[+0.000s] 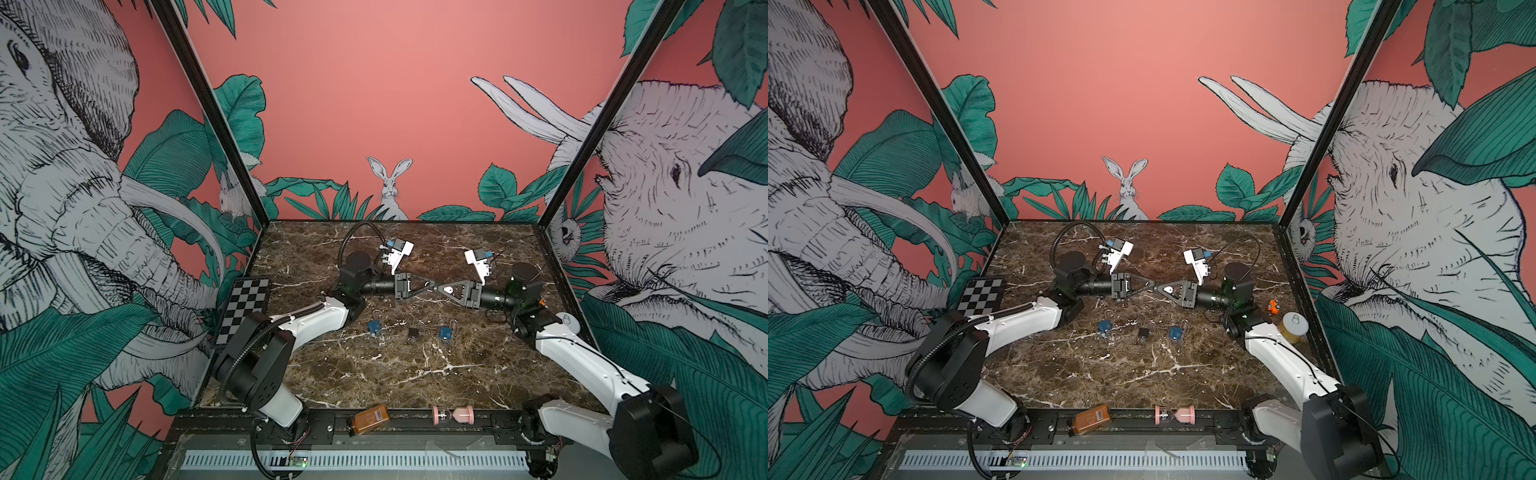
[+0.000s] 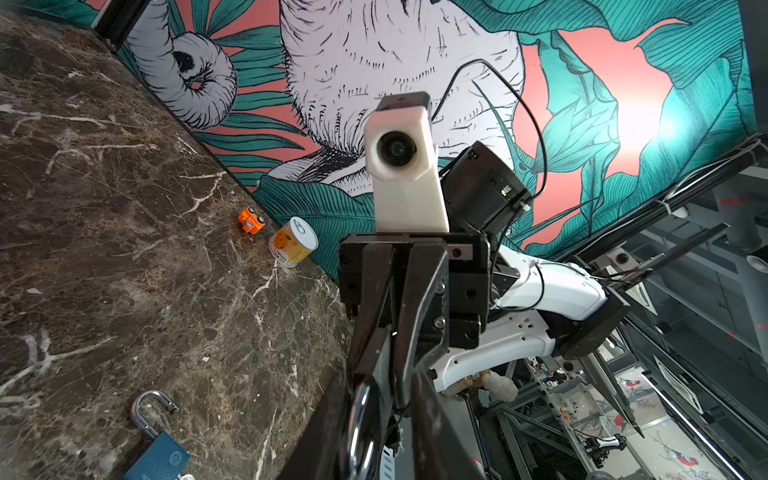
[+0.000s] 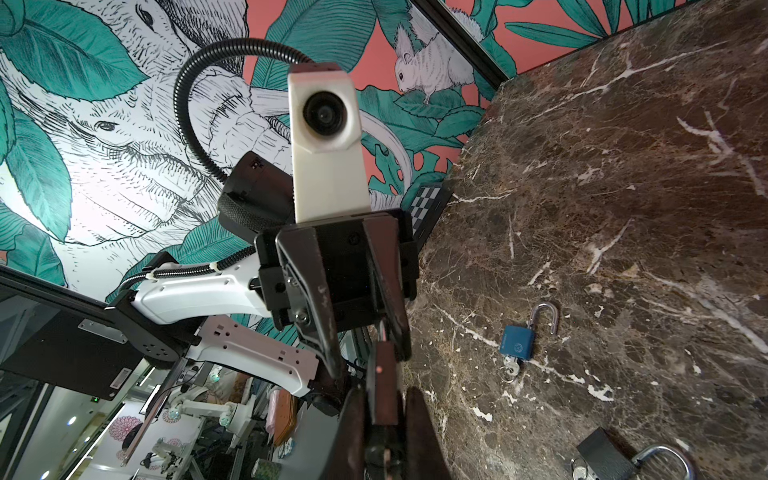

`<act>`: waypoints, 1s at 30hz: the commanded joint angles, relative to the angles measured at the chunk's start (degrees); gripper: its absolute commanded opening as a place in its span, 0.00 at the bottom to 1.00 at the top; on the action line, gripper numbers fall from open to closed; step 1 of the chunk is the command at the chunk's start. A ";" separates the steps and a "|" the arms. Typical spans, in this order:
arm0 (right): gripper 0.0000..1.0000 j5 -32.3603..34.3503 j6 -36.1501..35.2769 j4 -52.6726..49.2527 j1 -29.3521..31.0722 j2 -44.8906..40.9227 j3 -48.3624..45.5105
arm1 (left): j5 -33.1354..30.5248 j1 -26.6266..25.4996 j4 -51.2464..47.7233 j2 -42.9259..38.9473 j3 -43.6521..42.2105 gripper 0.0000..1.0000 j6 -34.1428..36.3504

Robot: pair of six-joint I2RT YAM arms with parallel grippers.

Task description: Lock with the key

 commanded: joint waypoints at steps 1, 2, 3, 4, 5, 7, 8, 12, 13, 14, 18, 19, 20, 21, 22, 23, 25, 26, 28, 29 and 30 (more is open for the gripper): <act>0.00 -0.48 -0.67 1.74 -0.22 -0.77 1.20 | 2.27 -1.10 2.71 0.04 2.08 0.26 -0.57; 0.00 -0.48 -0.72 1.73 -0.22 -0.77 1.29 | 2.34 -1.23 2.44 0.09 2.17 0.26 -0.50; 0.00 -0.31 -0.80 1.60 -0.22 -0.94 1.31 | 2.36 -1.39 2.31 0.19 2.25 0.25 -0.45; 0.00 -0.15 -1.15 1.07 -0.22 -1.04 1.40 | 2.36 -1.42 1.80 0.24 2.27 0.25 -0.18; 0.00 -0.20 -1.52 0.43 -0.30 -1.12 1.46 | 2.40 -1.50 1.34 0.19 2.27 0.25 0.12; 0.00 0.07 -2.67 -1.21 -0.19 -1.42 1.78 | 2.27 -1.60 1.04 0.12 2.13 0.24 0.30; 0.00 0.09 -2.88 -1.39 -0.20 -1.59 1.81 | 2.29 -1.72 0.79 0.07 2.13 0.24 0.40; 0.00 1.42 -4.22 -3.40 -0.22 -2.56 1.89 | 2.54 -2.04 0.32 0.09 2.26 0.23 0.57; 0.00 1.45 -4.51 -3.60 -0.27 -2.77 2.03 | 2.55 -2.03 0.36 0.00 2.13 0.23 0.54; 0.00 1.46 -4.52 -3.60 -0.28 -2.74 2.12 | 2.62 -2.17 0.42 -0.04 2.18 0.23 0.48; 0.00 1.89 -4.80 -4.04 -0.37 -2.91 2.17 | 3.34 -2.27 0.24 -0.39 1.88 0.23 0.56; 0.00 1.85 -4.86 -4.03 -0.39 -2.80 2.25 | 3.46 -2.25 0.07 -0.50 1.71 0.23 0.73; 0.00 1.88 -4.87 -3.99 -0.39 -2.84 2.29 | 3.40 -2.29 -0.08 -0.61 1.63 0.24 0.83; 0.00 2.07 -4.83 -3.94 -0.39 -2.80 2.36 | 3.48 -2.28 -0.03 -0.61 1.58 0.24 0.85; 0.00 2.09 -4.82 -3.95 -0.39 -2.87 2.48 | 3.49 -2.29 -0.03 -0.68 1.40 0.25 0.75; 0.00 2.01 -4.86 -4.00 -0.46 -2.96 2.52 | 3.49 -2.28 0.02 -0.70 1.26 0.26 0.75; 0.00 2.05 -4.85 -4.08 -0.45 -3.02 2.61 | 3.26 -2.27 0.23 -0.81 1.11 0.30 0.80; 0.00 2.02 -4.82 -4.09 -0.47 -3.05 2.66 | 3.10 -2.29 0.21 -0.87 1.00 0.33 0.83; 0.00 2.03 -4.75 -4.04 -0.52 -3.16 2.52 | 2.97 -2.29 0.42 -0.88 0.90 0.34 0.79; 0.00 2.09 -4.81 -4.04 -0.56 -3.22 2.52 | 2.80 -2.29 0.51 -0.88 0.90 0.34 0.79; 0.00 2.14 -4.79 -4.05 -0.57 -3.31 2.50 | 2.57 -2.29 0.61 -0.81 0.75 0.34 0.77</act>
